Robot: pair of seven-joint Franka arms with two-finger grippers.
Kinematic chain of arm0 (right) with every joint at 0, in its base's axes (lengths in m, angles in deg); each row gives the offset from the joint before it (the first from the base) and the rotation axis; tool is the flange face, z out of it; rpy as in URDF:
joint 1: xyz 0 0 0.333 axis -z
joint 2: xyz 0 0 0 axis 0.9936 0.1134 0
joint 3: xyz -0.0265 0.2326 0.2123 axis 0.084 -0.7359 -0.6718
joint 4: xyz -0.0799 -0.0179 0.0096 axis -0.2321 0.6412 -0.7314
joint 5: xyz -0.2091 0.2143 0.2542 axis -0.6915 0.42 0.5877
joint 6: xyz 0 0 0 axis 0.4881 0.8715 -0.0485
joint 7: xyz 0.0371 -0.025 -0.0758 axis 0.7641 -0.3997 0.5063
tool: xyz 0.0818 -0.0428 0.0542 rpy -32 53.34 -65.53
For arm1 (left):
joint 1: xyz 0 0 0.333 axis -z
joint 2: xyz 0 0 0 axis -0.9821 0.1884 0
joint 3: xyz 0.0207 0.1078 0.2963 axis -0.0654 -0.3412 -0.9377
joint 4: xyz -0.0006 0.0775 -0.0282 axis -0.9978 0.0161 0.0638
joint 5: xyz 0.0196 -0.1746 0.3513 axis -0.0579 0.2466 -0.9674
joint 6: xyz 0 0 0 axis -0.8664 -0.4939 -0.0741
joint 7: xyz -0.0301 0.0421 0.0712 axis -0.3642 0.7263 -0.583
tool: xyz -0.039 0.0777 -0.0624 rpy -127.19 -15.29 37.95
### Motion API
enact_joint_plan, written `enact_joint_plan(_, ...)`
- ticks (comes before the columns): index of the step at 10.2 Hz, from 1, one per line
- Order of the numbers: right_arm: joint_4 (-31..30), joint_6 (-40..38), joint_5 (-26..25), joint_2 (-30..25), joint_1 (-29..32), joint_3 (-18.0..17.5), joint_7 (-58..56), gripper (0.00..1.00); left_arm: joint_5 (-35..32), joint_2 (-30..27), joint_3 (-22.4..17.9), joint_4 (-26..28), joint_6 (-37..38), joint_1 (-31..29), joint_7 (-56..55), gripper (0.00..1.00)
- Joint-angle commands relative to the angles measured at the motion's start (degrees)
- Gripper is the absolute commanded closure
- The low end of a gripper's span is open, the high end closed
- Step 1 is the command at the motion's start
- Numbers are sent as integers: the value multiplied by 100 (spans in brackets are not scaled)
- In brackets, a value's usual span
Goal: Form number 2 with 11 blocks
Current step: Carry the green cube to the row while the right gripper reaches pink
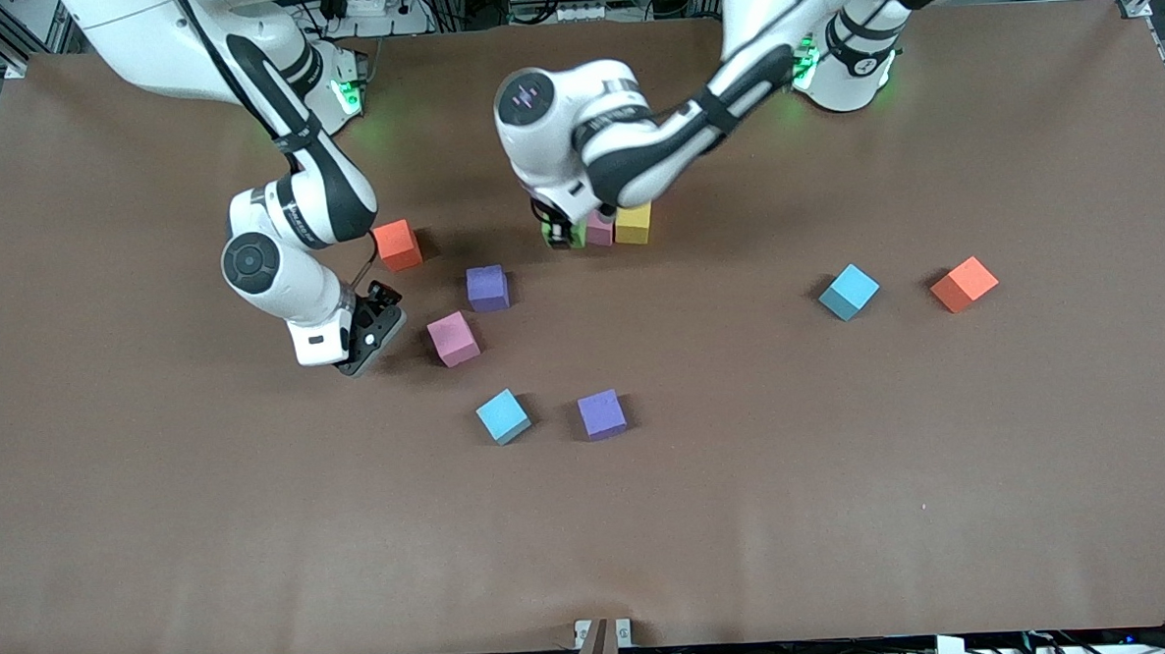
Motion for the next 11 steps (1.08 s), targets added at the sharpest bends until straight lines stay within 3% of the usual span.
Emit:
enact_joint_plan(1, 129, -356, 46, -99, 3, -164, 805, 0, -332, 76, -49, -78, -104, 289, -31, 100)
enact_joint_plan(11, 409, -118, 265, 173, -348, -199, 2011, 0, -270, 208, -119, 63, -877, 88, 5287, 100)
